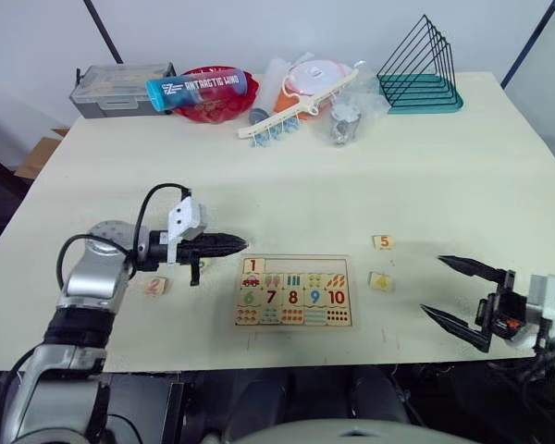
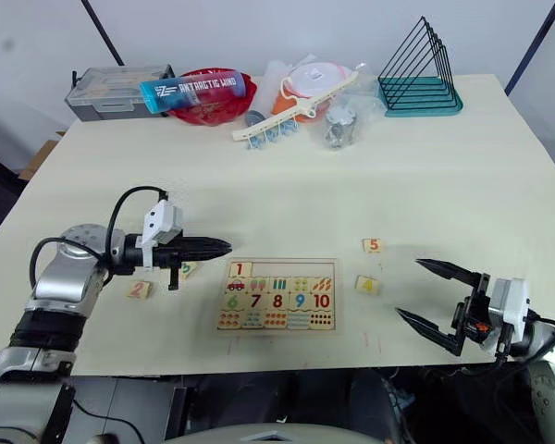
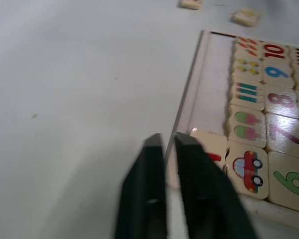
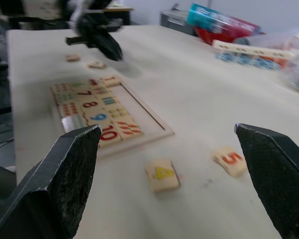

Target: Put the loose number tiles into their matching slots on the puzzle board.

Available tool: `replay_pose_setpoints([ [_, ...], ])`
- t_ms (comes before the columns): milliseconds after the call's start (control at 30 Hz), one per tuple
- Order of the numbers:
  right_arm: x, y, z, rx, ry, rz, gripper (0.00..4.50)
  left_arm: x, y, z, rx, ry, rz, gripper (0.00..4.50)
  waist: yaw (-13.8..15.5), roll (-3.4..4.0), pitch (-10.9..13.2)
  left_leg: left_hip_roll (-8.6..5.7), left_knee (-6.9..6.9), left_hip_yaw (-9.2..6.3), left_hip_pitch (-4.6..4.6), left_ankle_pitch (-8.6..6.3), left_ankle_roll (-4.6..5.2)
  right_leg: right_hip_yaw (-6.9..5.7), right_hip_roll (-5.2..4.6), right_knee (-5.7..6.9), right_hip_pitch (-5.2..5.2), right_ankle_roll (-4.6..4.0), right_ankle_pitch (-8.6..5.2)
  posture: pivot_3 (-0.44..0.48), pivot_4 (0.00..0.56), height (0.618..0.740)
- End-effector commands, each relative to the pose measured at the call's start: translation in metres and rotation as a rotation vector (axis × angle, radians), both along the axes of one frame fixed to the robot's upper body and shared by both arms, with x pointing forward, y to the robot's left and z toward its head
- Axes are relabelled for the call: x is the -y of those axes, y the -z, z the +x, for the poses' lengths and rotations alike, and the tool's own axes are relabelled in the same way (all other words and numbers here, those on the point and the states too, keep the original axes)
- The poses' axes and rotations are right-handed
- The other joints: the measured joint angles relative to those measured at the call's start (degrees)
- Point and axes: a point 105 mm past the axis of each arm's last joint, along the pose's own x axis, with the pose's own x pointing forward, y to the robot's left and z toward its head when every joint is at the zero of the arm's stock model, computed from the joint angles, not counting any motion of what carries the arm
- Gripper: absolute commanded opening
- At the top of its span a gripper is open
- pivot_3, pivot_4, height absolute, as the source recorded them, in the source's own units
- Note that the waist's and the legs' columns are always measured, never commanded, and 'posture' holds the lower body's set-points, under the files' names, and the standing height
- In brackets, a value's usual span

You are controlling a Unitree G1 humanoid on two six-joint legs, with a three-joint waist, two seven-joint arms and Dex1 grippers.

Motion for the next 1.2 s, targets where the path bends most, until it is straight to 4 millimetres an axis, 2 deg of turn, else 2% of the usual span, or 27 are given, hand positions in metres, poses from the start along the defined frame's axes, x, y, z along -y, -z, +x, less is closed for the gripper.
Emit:
replay_pose_setpoints([
  [33,0.017,-0.004,-0.001,0.001,0.093,0.007,4.5,-0.01,-0.018,-0.004,0.058,-0.078,-0.039,2.29,0.08,0.03,0.0,0.0,0.0,0.0,0.0,0.0,0.0,0.0,0.0,0.0,0.0,-0.01,0.0,0.0,0.15,0.74],
  [67,0.02,-0.003,-0.001,-0.007,0.114,0.01,4.5,-0.014,-0.017,-0.006,0.057,-0.107,-0.044,2.7,0.09,0.03,0.0,0.0,0.0,0.0,0.0,0.0,0.0,0.0,0.0,0.0,0.0,-0.01,0.01,0.0,0.15,0.74],
  [167,0.03,-0.002,-0.002,-0.033,0.169,0.02,4.5,-0.028,-0.014,-0.012,0.034,-0.227,-0.094,4.34,0.18,0.11,-0.02,0.0,-0.02,0.02,0.0,-0.01,0.0,0.02,-0.03,-0.02,0.01,-0.02,0.0,0.0,0.15,0.74],
  [200,0.032,-0.002,-0.002,-0.041,0.183,0.023,4.5,-0.033,-0.014,-0.012,0.033,-0.269,-0.111,4.43,0.18,0.13,-0.01,0.0,-0.03,0.03,0.01,-0.01,0.01,0.03,-0.04,-0.02,0.01,-0.02,0.0,0.0,0.15,0.74],
  [367,0.047,-0.001,-0.005,-0.063,0.268,0.056,4.5,-0.071,-0.001,-0.03,0.034,-0.482,-0.136,4.43,0.15,0.29,-0.09,-0.02,-0.06,0.13,0.04,-0.09,0.11,0.09,-0.12,-0.03,0.01,-0.06,-0.03,0.0,0.15,0.74],
  [533,0.057,0.0,-0.013,-0.081,0.297,0.055,4.5,-0.081,0.008,-0.062,0.011,-0.551,-0.144,4.43,0.68,0.3,-0.08,-0.06,-0.06,0.26,0.03,-0.22,0.31,0.15,-0.22,-0.13,0.04,-0.04,-0.02,0.0,0.15,0.74],
  [633,0.062,0.001,-0.021,-0.088,0.311,0.023,4.5,-0.089,0.019,-0.088,-0.009,-0.574,-0.098,4.43,1.2,0.38,-0.14,-0.05,-0.06,0.27,0.04,-0.34,0.49,0.15,-0.21,-0.12,0.04,-0.05,-0.03,0.0,0.15,0.74],
  [833,0.07,-0.007,-0.038,-0.04,0.333,-0.012,4.5,-0.105,0.036,-0.113,0.007,-0.733,-0.074,4.43,1.5,0.46,-0.16,-0.05,-0.09,0.26,0.05,-0.46,0.37,0.12,-0.24,-0.13,0.08,-0.04,-0.04,0.0,0.15,0.74],
  [933,0.069,-0.006,-0.049,-0.059,0.325,-0.033,4.5,-0.1,0.041,-0.118,0.007,-0.736,-0.071,4.43,1.5,0.45,-0.19,-0.04,-0.09,0.25,0.05,-0.46,0.38,0.1,-0.23,-0.14,0.1,-0.04,-0.05,0.0,0.15,0.74],
  [1000,0.065,-0.003,-0.054,-0.075,0.306,-0.036,4.5,-0.101,0.041,-0.115,0.016,-0.757,-0.084,4.43,1.5,0.43,-0.2,-0.04,-0.09,0.24,0.05,-0.47,0.37,0.09,-0.23,-0.15,0.1,-0.04,-0.05,0.0,0.15,0.74],
  [1200,0.063,-0.002,-0.057,-0.089,0.293,-0.023,4.5,-0.107,0.039,-0.11,0.024,-0.77,-0.079,4.43,1.3,0.5,-0.23,-0.02,-0.1,0.24,0.06,-0.48,0.36,0.08,-0.2,-0.14,0.1,-0.04,-0.06,0.0,0.15,0.74],
])
